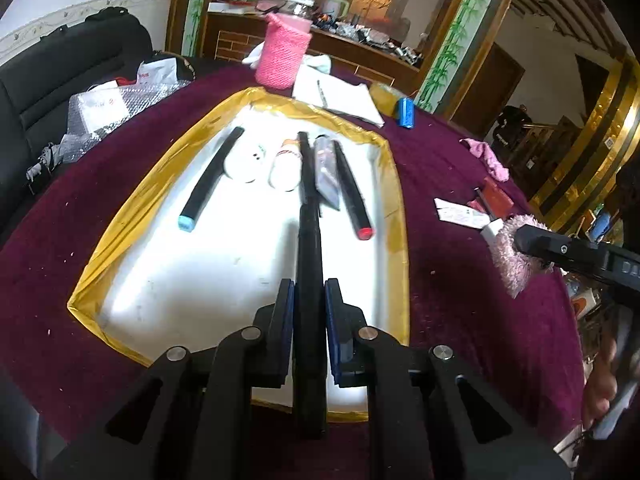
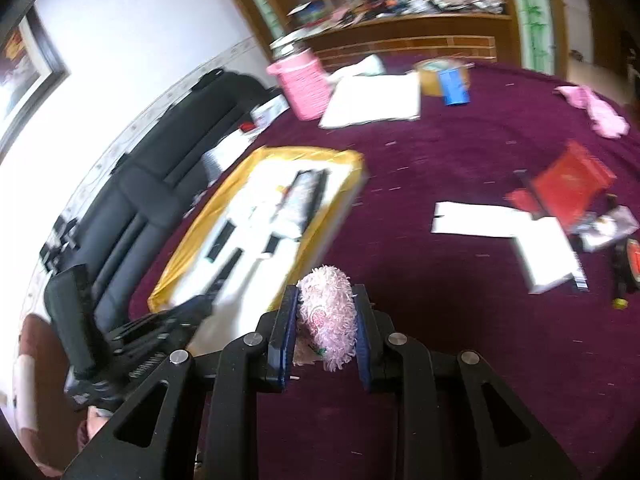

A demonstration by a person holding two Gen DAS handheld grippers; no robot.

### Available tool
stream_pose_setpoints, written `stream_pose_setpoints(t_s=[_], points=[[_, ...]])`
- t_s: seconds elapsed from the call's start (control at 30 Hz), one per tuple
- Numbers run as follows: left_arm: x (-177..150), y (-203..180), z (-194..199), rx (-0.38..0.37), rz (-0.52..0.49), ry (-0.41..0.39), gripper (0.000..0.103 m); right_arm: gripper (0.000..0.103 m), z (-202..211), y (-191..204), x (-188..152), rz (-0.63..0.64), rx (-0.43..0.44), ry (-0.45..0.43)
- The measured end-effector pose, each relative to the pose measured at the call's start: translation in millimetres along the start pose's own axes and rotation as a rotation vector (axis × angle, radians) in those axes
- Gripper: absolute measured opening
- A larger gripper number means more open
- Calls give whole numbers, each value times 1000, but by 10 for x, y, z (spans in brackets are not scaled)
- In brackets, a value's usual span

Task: Organize objects
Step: 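Carry the marker and pompom into the tray and open both tools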

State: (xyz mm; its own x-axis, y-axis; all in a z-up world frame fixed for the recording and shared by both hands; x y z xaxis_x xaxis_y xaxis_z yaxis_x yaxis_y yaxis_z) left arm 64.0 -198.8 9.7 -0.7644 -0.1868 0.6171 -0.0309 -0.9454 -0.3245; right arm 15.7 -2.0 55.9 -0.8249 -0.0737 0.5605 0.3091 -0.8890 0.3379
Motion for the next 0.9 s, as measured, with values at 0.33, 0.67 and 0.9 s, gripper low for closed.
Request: stream_pose_setpoints(t_s=[0.33, 0.67, 0.9], points=[[219, 148, -308, 29, -6, 98, 13, 23, -672, 717, 156, 136, -21, 73], [322, 204, -543, 42, -13, 144, 12, 23, -1246, 745, 190, 167, -121, 186], [329, 250, -547, 24, 8, 131, 13, 23, -1382, 663, 250, 162, -147, 215]])
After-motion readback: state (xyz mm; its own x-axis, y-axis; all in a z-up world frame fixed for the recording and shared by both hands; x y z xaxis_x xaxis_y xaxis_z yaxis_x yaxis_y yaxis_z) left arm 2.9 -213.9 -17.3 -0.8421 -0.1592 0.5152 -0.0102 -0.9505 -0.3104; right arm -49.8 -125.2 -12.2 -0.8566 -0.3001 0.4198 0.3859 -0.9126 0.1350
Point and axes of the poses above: each gripper's, at about its wrist camera, not at the fingertips, and z roughly against the way its jaws point, y to its left, x to its top, the point moved 4 cm from there along -z, roughly the way its jaws point, and after that the axes turned 3 degrees about -x, right-handed, at the moved point
